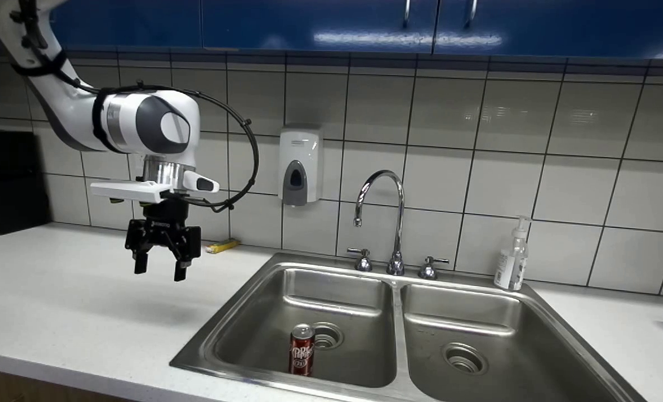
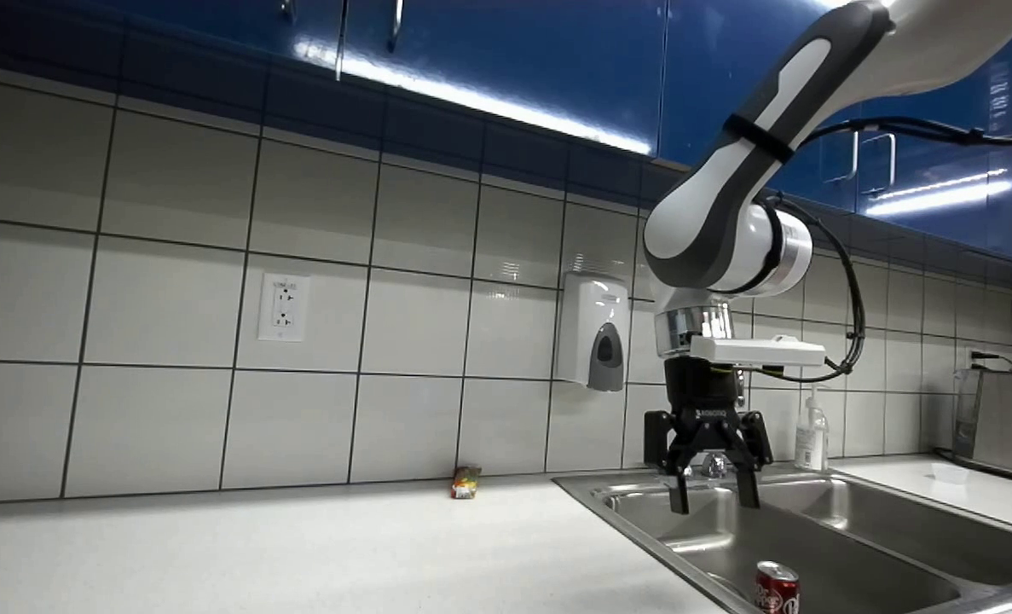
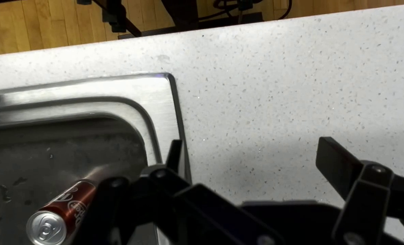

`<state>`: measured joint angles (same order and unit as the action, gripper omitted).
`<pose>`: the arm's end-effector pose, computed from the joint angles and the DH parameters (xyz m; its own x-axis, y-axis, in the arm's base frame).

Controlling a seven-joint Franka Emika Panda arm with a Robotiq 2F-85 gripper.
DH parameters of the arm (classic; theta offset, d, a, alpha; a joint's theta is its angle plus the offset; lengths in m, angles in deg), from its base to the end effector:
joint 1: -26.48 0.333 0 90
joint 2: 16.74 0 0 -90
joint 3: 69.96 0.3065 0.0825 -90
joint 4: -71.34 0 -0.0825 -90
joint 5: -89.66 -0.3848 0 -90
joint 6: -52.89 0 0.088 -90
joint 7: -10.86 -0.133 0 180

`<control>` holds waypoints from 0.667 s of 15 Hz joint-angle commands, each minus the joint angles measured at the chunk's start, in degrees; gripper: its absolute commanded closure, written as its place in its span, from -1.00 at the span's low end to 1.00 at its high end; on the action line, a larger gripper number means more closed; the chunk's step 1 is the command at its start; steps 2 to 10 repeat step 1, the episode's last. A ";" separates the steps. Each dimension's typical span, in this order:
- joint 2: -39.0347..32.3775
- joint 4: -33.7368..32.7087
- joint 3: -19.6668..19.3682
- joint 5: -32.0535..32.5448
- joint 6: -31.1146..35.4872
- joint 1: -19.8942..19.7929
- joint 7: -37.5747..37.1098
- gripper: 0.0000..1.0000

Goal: Pick up the dr pepper can and put it in the sink

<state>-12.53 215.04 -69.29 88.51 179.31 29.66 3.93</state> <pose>0.4271 0.0298 0.2563 0.9718 -0.0676 -0.2260 -0.0659 -0.9977 0.0152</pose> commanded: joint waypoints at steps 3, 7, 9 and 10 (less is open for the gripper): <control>0.00 -0.06 0.54 -0.05 -0.09 -0.55 0.06 -1.00; 0.00 -0.06 0.54 -0.05 -0.09 -0.55 0.06 -1.00; 0.00 -0.06 0.54 -0.05 -0.09 -0.55 0.06 -1.00; 0.00 -0.06 0.54 -0.05 -0.09 -0.55 0.06 -1.00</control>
